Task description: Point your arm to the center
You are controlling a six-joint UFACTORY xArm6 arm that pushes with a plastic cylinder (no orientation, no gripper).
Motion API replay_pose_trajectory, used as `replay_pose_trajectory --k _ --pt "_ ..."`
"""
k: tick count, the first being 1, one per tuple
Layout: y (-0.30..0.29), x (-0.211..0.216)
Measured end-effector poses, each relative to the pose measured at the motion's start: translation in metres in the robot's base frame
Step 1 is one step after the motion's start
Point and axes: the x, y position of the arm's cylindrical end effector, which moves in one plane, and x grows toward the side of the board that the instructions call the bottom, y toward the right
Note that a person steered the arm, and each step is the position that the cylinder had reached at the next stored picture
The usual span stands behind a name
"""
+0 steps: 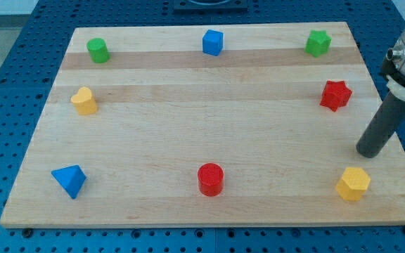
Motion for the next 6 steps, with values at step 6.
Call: replay_pose_trajectory --k 6 --pt "-0.110 -0.053"
